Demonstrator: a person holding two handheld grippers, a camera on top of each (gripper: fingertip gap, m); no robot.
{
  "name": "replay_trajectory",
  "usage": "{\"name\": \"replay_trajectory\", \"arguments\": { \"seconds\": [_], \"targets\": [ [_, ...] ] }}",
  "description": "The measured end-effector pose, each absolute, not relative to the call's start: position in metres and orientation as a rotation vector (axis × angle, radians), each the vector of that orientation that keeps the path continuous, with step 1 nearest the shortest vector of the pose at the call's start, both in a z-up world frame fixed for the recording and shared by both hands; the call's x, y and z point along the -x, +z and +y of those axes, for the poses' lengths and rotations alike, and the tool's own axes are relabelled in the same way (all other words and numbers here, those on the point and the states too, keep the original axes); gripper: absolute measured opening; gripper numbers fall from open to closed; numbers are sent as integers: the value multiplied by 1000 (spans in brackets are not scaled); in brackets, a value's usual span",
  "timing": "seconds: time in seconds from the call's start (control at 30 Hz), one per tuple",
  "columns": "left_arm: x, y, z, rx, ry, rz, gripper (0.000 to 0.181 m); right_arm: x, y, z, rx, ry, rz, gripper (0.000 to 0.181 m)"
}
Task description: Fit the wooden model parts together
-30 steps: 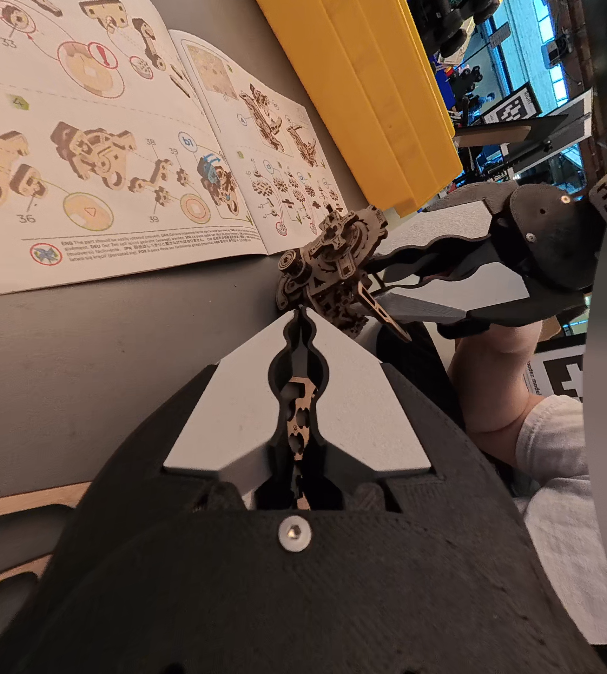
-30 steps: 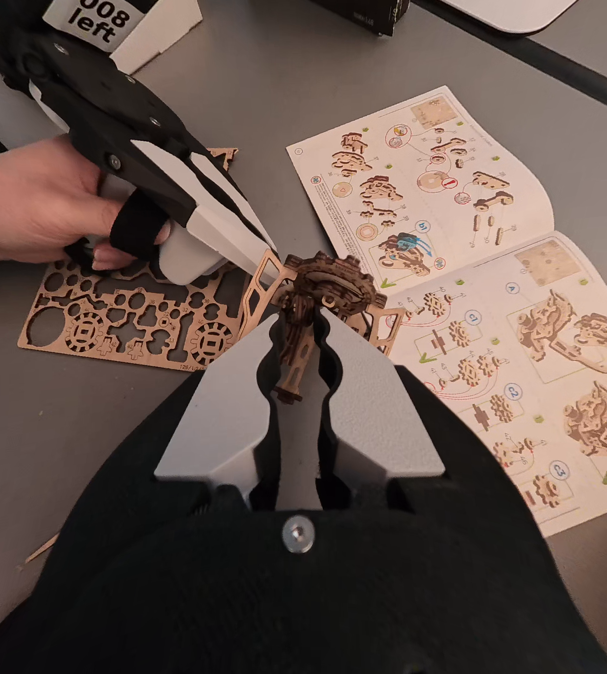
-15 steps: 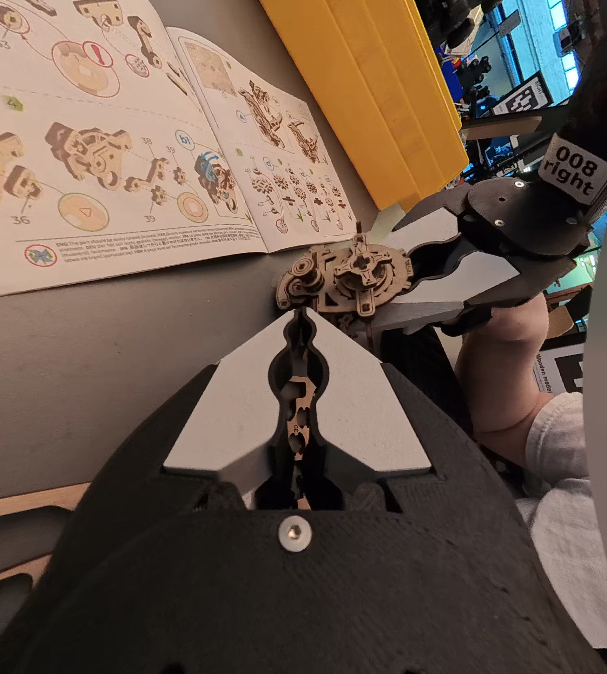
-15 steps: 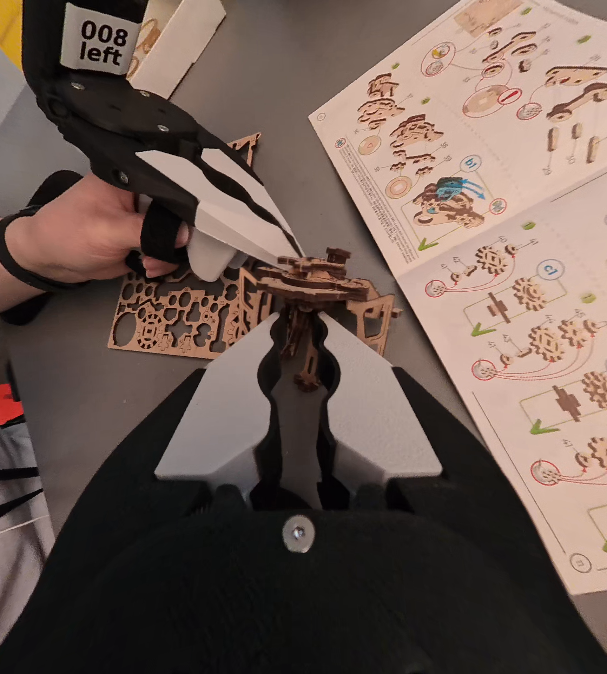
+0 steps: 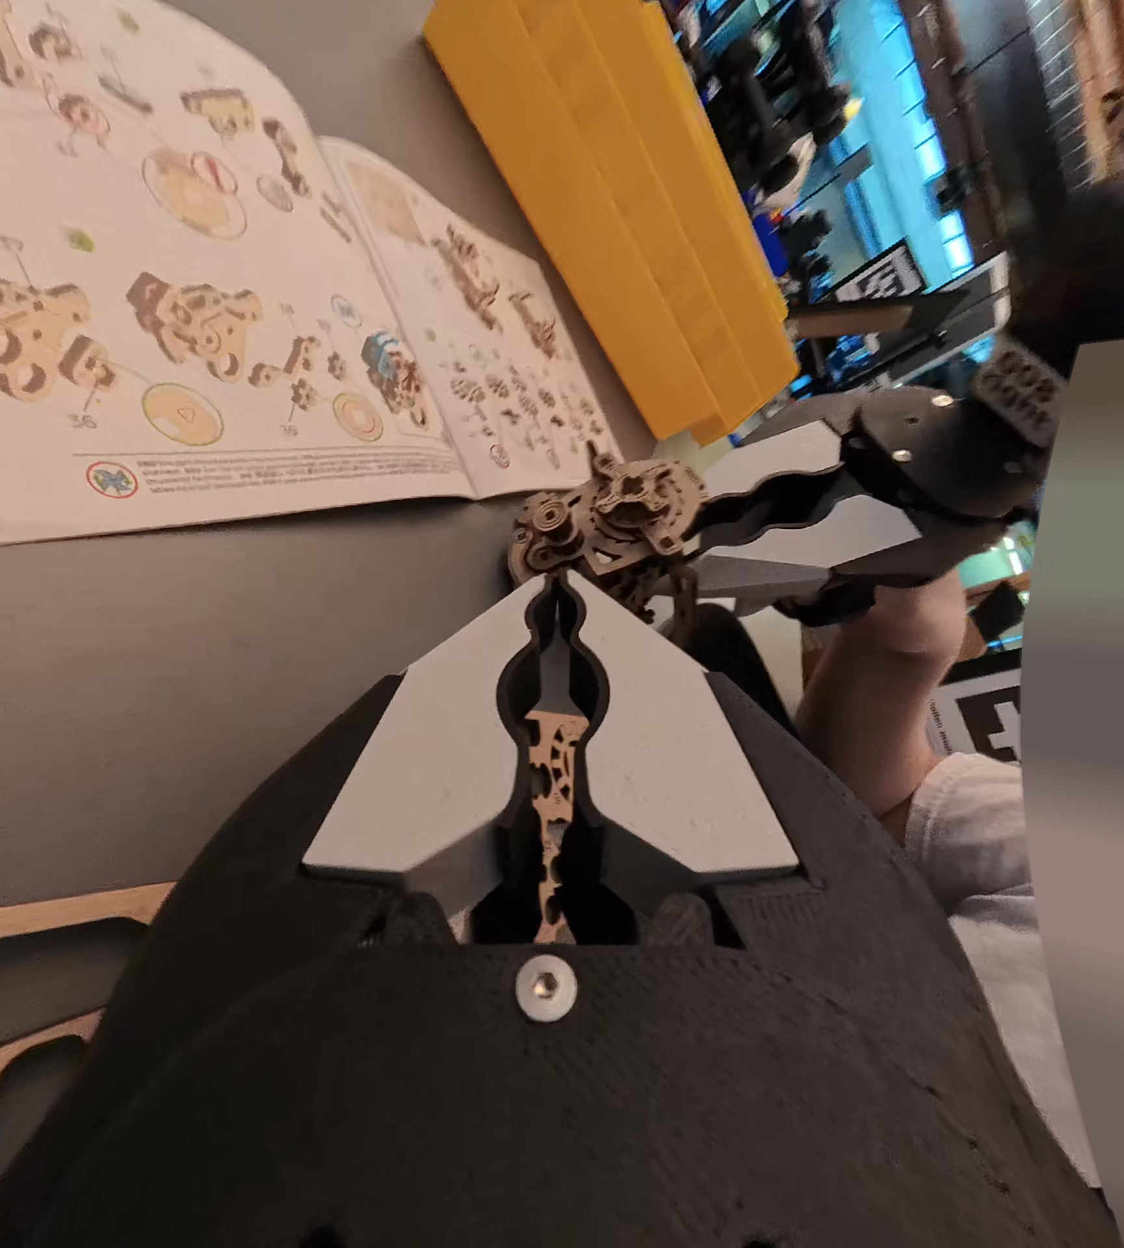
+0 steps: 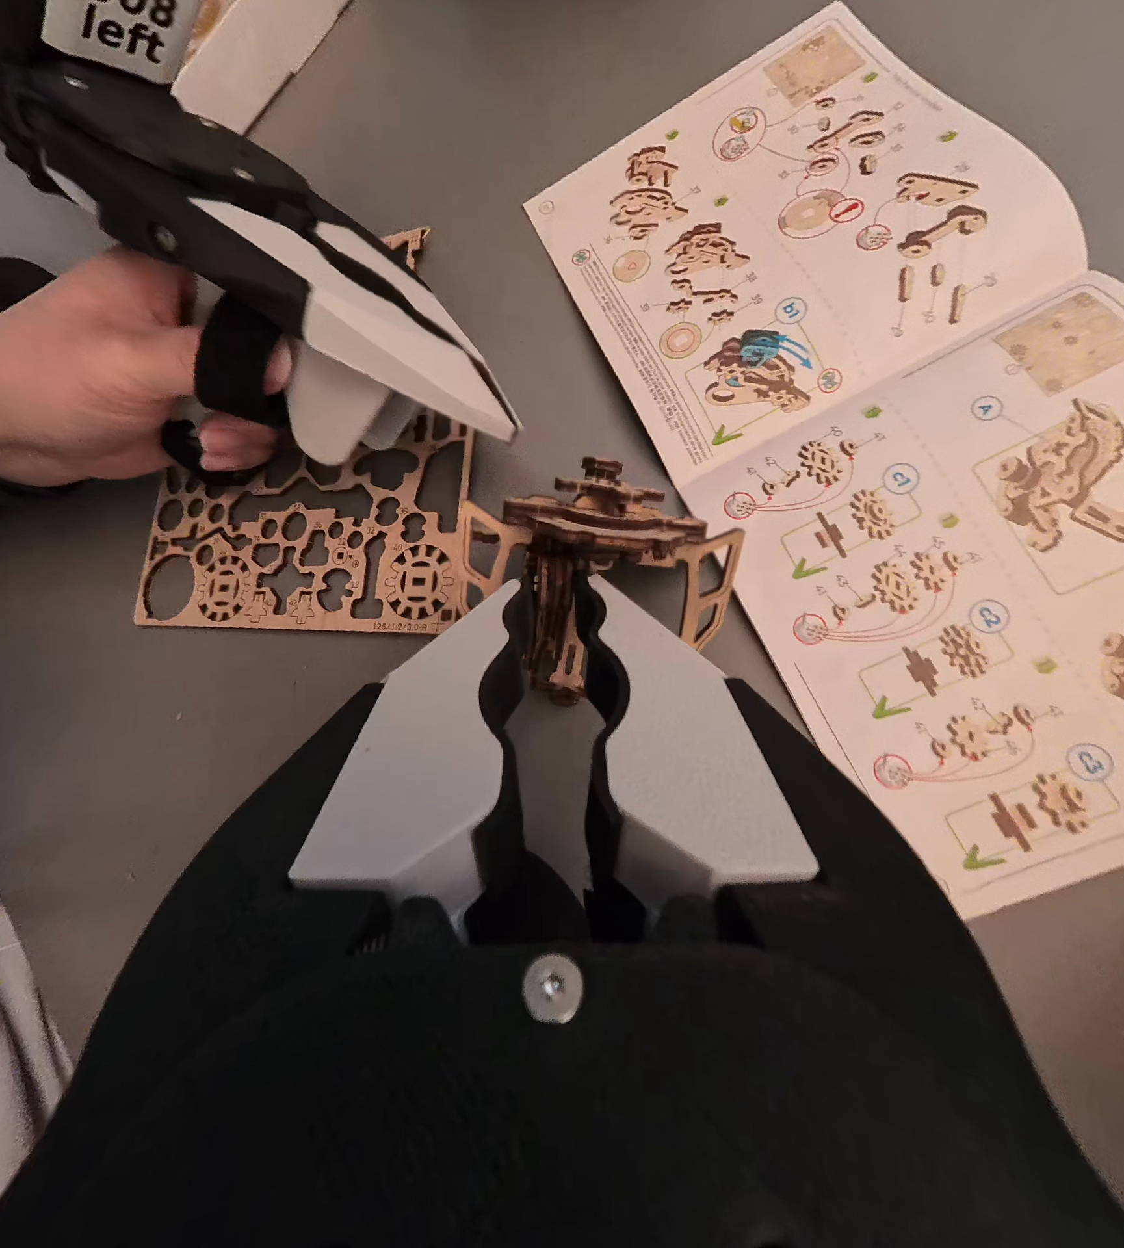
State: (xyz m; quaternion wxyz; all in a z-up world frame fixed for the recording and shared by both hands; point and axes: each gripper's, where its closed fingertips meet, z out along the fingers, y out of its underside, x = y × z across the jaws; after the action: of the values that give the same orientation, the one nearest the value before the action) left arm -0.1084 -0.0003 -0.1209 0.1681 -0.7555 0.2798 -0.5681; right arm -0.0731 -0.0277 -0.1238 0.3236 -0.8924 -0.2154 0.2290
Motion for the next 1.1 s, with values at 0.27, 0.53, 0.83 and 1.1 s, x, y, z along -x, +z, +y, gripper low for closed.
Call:
{"name": "replay_trajectory", "arguments": {
  "seconds": [0.27,0.53,0.83,1.1],
  "targets": [
    [114,-80,-4,1928,-1649,865,11,40,-116,-41,2405,526,-520,10],
    [89,-57,-43,1736,-1542,1234,30,50,-35,-55,2031,573,-642,10],
    [86,-50,-71,1648,-1644,1343,5,81,-35,-65,1949,754,-775,10],
    [104,-23,-59,1545,-1927,1131,0,90,-11,-60,1666,1185,-641,25]
  ]
}}
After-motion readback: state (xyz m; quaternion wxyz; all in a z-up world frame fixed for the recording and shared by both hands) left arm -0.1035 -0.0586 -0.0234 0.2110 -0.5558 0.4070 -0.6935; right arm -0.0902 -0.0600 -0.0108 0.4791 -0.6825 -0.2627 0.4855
